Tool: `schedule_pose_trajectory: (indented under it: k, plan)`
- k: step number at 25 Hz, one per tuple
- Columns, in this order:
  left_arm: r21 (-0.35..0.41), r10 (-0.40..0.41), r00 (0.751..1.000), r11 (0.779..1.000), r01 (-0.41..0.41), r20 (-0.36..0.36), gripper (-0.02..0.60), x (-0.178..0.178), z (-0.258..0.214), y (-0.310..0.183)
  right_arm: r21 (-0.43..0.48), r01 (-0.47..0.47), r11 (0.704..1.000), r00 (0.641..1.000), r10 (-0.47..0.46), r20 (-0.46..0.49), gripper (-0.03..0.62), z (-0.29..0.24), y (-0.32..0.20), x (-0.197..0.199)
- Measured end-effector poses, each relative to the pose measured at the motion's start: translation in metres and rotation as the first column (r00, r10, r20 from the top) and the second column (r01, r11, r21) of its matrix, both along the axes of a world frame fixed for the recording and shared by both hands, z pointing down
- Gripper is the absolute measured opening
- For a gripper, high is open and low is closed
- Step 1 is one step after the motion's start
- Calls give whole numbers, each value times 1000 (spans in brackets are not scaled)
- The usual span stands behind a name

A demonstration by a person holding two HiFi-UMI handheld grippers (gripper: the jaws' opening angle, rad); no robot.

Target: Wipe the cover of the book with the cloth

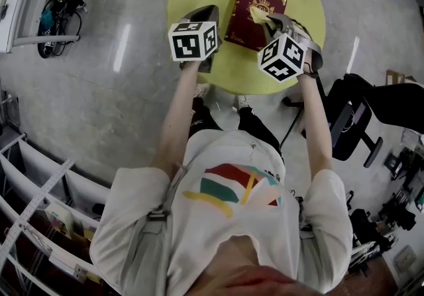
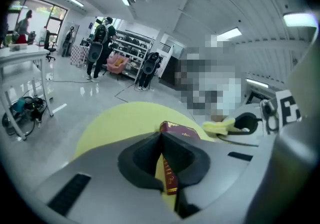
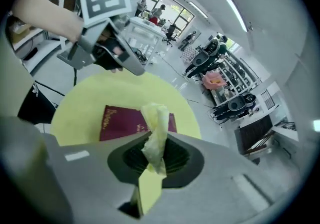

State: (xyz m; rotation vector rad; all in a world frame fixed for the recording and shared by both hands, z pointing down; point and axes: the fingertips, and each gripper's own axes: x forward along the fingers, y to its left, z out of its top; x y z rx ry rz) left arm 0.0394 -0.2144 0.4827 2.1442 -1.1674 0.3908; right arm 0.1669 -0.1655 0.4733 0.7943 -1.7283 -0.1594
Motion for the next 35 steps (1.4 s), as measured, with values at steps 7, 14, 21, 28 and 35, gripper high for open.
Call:
schedule_pose_trajectory:
  k: [7, 14, 21, 28, 35]
  plan:
    - [92, -83, 996, 992, 84, -22, 15, -46, -22, 14, 45, -76, 996, 997, 77, -13, 29, -16, -95, 10]
    - [108, -130, 991, 985, 133, -37, 15, -75, -34, 25, 5, -53, 999, 986, 53, -156, 29, 34, -134, 6]
    - [72, -151, 988, 985, 154, -42, 15, -93, -23, 37, -54, -58, 997, 981, 47, -189, 29, 71, -137, -2]
    - [37, -148, 988, 988, 150, -43, 15, -98, -12, 51, -83, -26, 996, 976, 8, -218, 29, 80, -126, -10]
    - [53, -156, 987, 986, 158, -47, 15, -97, -18, 53, -111, 23, 994, 979, -45, -197, 29, 82, -81, -28]
